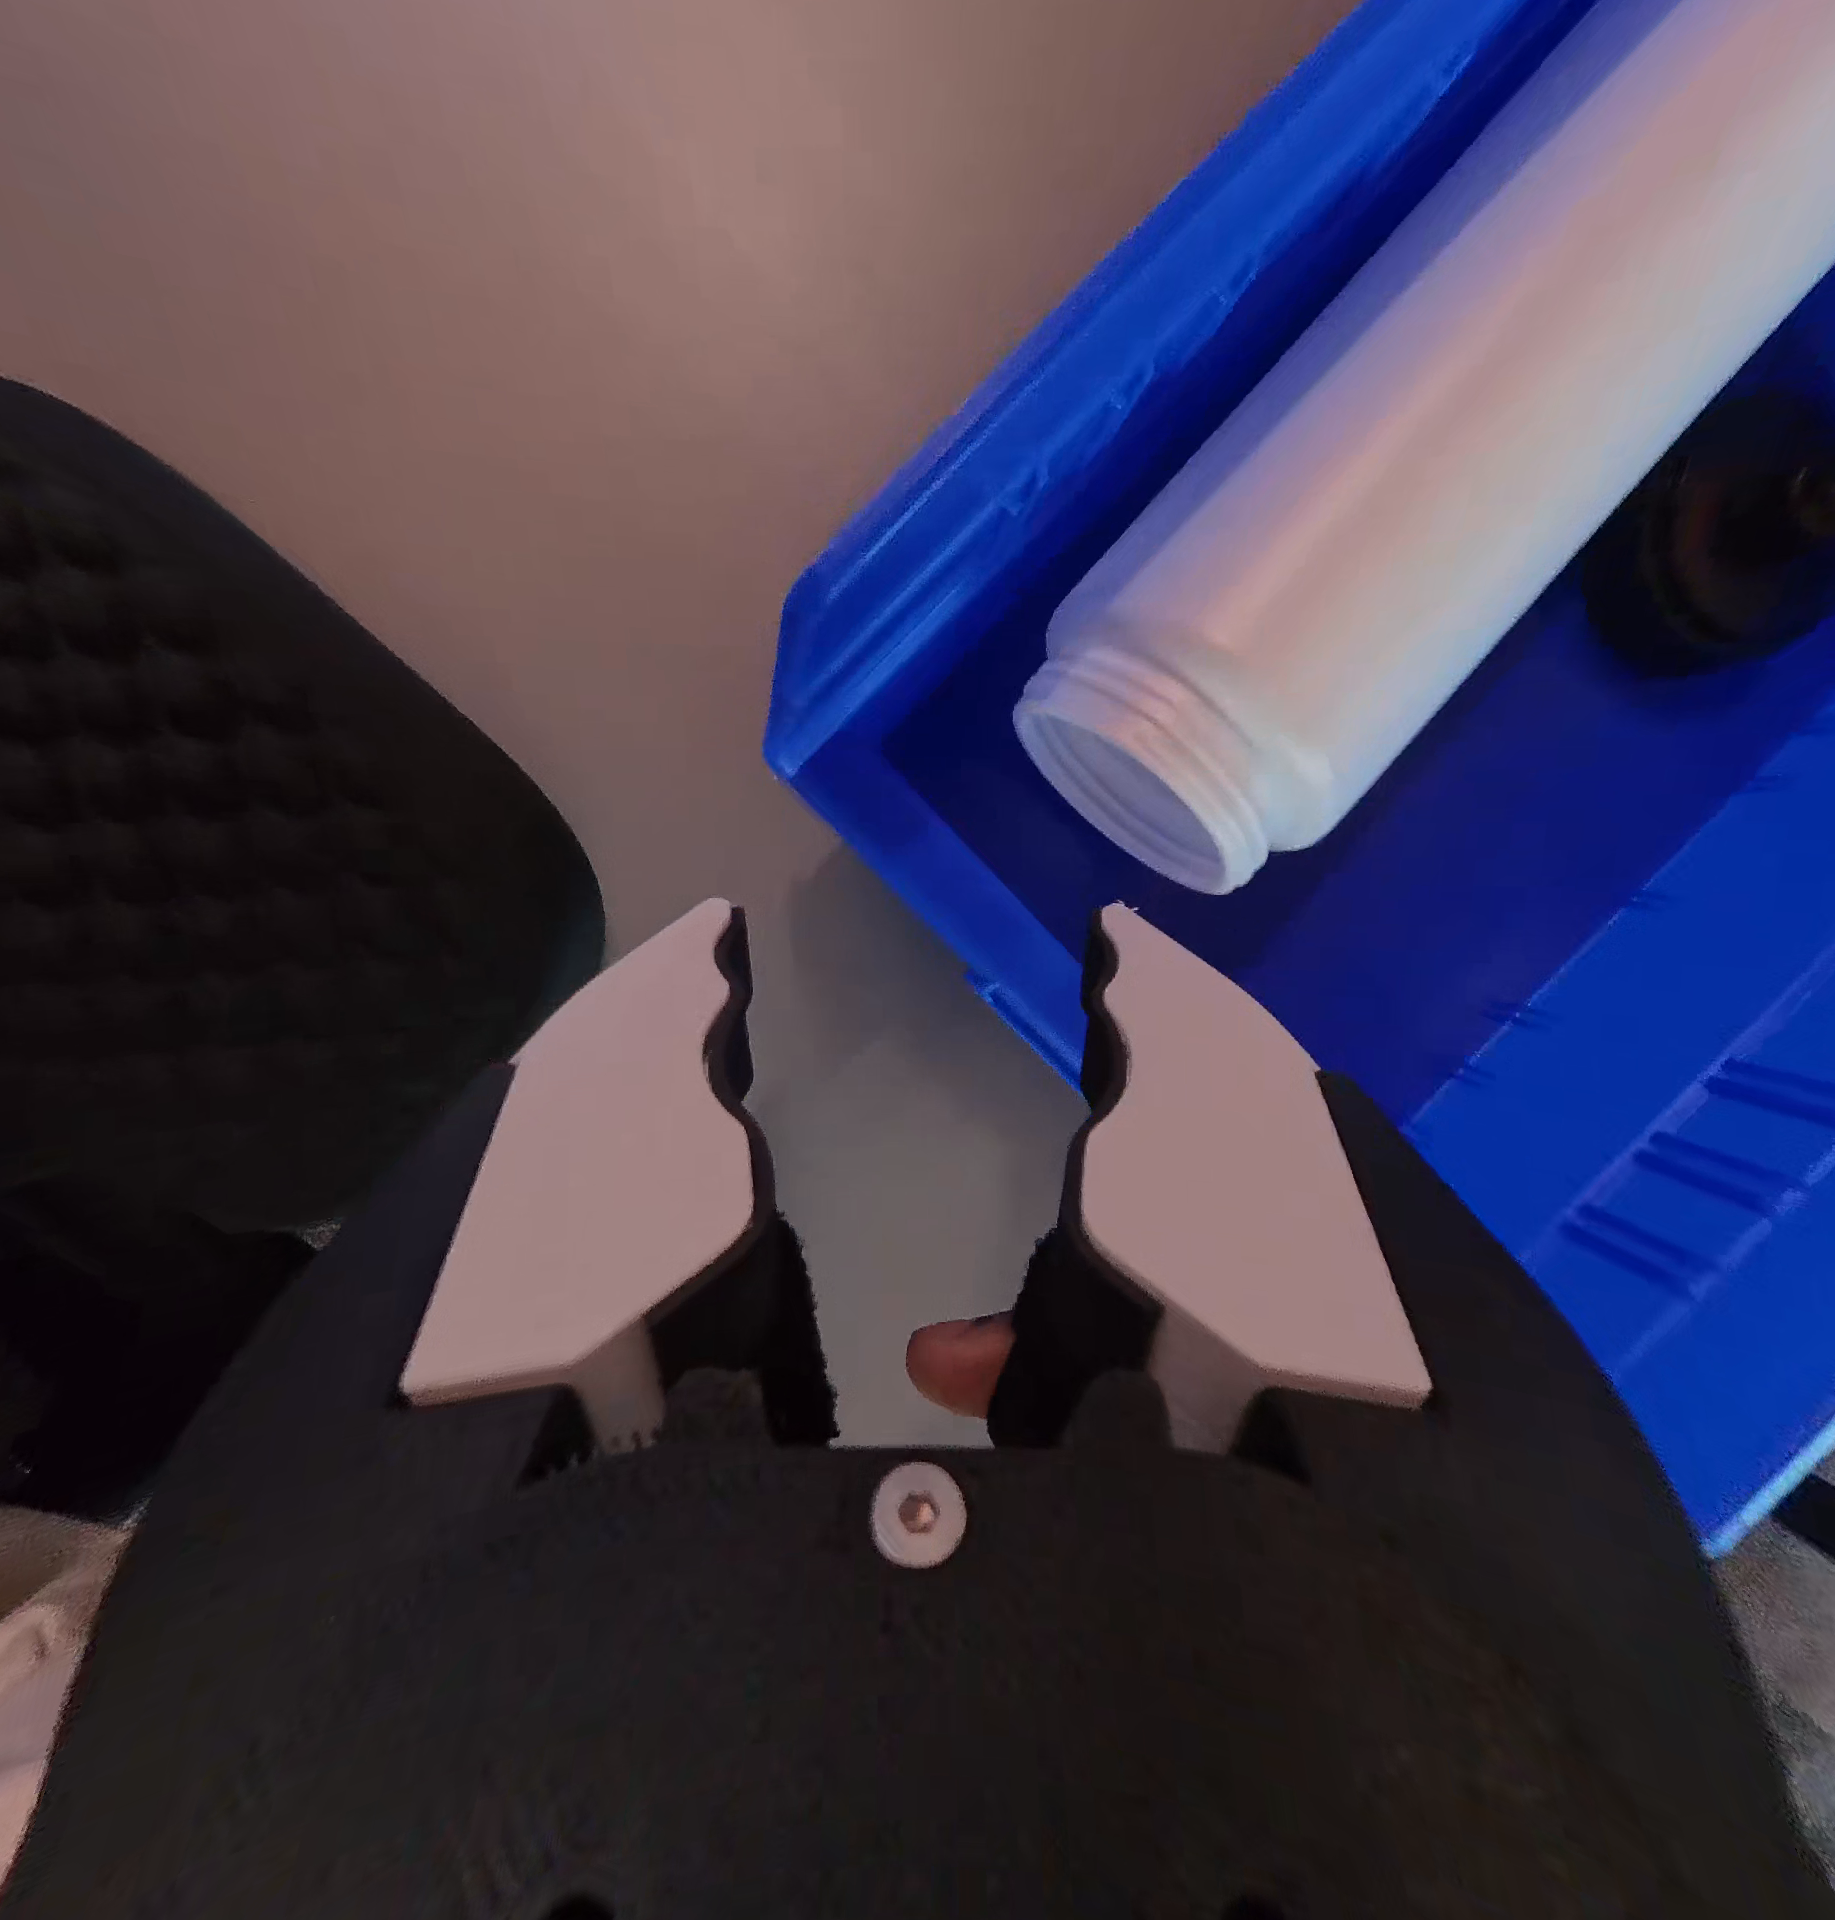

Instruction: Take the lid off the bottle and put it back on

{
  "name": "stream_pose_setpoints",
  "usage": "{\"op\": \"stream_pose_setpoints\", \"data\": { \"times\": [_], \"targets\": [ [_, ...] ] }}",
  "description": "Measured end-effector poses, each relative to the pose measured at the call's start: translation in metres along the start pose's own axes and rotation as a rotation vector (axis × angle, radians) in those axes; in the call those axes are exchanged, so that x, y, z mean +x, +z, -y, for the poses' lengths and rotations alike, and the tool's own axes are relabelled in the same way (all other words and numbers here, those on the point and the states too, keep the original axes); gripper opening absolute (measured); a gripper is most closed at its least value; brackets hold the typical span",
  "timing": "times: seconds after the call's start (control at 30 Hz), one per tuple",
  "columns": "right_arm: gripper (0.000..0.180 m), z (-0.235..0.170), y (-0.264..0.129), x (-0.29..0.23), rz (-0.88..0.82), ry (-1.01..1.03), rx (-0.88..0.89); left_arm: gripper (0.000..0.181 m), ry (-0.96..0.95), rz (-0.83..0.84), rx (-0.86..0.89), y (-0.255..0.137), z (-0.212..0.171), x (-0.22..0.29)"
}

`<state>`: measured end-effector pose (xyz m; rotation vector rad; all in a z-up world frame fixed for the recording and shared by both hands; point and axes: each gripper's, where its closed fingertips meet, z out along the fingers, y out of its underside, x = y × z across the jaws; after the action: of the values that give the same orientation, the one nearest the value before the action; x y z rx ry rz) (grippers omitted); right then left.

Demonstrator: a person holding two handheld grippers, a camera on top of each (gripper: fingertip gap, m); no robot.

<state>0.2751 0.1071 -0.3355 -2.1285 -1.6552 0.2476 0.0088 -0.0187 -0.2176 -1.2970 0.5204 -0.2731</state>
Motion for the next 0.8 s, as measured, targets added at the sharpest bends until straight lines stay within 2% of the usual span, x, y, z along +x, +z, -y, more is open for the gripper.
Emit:
{"op": "stream_pose_setpoints", "data": {
  "times": [0.07,0.13,0.23,0.33,0.47,0.63,0.7,0.73,0.8],
  "targets": [
    [0.062,0.006,-0.008,0.001,-0.04,-0.012,0.013,0.057,0.003,0.002,-0.004,0.0,-0.001,0.0],
    [0.063,0.029,-0.021,-0.003,-0.075,-0.048,0.13,0.057,-0.002,0.002,-0.005,0.001,-0.001,0.0],
    [0.065,0.09,-0.047,-0.027,-0.092,-0.155,0.466,0.057,-0.005,-0.004,-0.012,0.002,-0.003,0.001],
    [0.075,0.149,-0.073,-0.077,0.04,-0.243,0.844,0.057,-0.001,-0.007,-0.017,0.002,-0.002,0.002],
    [0.094,0.2,-0.077,-0.132,0.185,-0.315,1.183,0.057,-0.029,-0.011,-0.013,0.0,0.007,0.003],
    [0.113,0.225,-0.024,-0.165,0.274,-0.286,1.311,0.06,-0.088,-0.024,-0.021,-0.029,0.038,0.01],
    [0.134,0.226,-0.002,-0.171,0.299,-0.293,1.257,0.062,-0.092,0.007,-0.071,-0.051,0.043,0.007],
    [0.135,0.224,0.006,-0.171,0.278,-0.314,1.203,0.062,-0.087,0.025,-0.107,-0.065,0.042,0.004],
    [0.138,0.221,0.01,-0.168,0.237,-0.33,1.213,0.065,-0.081,0.069,-0.208,-0.096,0.032,-0.005]
  ]
}}
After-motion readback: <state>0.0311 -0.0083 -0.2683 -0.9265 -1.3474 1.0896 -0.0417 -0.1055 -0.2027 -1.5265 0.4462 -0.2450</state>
